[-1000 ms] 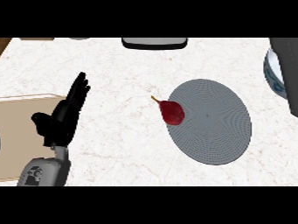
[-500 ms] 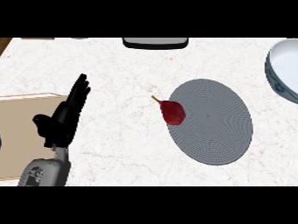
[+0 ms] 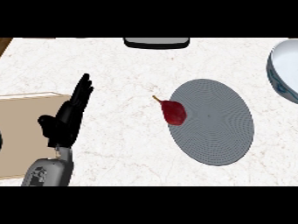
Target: Pick the tomato from the placemat and place it in the bowl
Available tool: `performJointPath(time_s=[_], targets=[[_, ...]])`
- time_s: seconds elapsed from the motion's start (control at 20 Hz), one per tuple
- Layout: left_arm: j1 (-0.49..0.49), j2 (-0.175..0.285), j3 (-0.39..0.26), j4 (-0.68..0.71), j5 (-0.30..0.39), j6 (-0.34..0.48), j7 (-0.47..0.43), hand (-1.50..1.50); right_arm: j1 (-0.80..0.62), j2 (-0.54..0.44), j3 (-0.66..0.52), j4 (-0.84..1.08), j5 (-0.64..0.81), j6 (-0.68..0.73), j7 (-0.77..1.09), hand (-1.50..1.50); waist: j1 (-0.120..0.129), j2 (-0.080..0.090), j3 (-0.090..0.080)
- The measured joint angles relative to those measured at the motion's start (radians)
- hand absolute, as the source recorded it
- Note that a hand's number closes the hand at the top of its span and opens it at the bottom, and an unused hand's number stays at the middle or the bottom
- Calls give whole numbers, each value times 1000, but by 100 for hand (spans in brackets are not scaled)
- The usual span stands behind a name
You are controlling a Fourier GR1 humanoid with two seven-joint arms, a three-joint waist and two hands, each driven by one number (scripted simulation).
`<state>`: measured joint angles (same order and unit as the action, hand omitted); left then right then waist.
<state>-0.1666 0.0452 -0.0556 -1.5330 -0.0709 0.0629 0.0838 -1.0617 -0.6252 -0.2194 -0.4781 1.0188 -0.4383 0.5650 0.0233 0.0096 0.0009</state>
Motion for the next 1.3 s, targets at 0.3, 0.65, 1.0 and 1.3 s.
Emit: performJointPath(time_s=[0.3,0.65,1.0,1.3], targets=[[22,-4,-9,-20,1,-6,4,0,74,-26,-67,94,-64,-33,-114,150,0,0,1],[27,-2,-2,-24,5,-9,0,0,147,-31,-209,155,-240,26,-310,-150,0,1,1],[6,-11,0,-14,-1,1,11,0,178,-18,-304,121,-369,6,-534,-150,-3,-1,2],[2,5,19,-10,7,-10,13,0,175,-19,-364,49,-456,-57,-611,-150,-11,-5,0]])
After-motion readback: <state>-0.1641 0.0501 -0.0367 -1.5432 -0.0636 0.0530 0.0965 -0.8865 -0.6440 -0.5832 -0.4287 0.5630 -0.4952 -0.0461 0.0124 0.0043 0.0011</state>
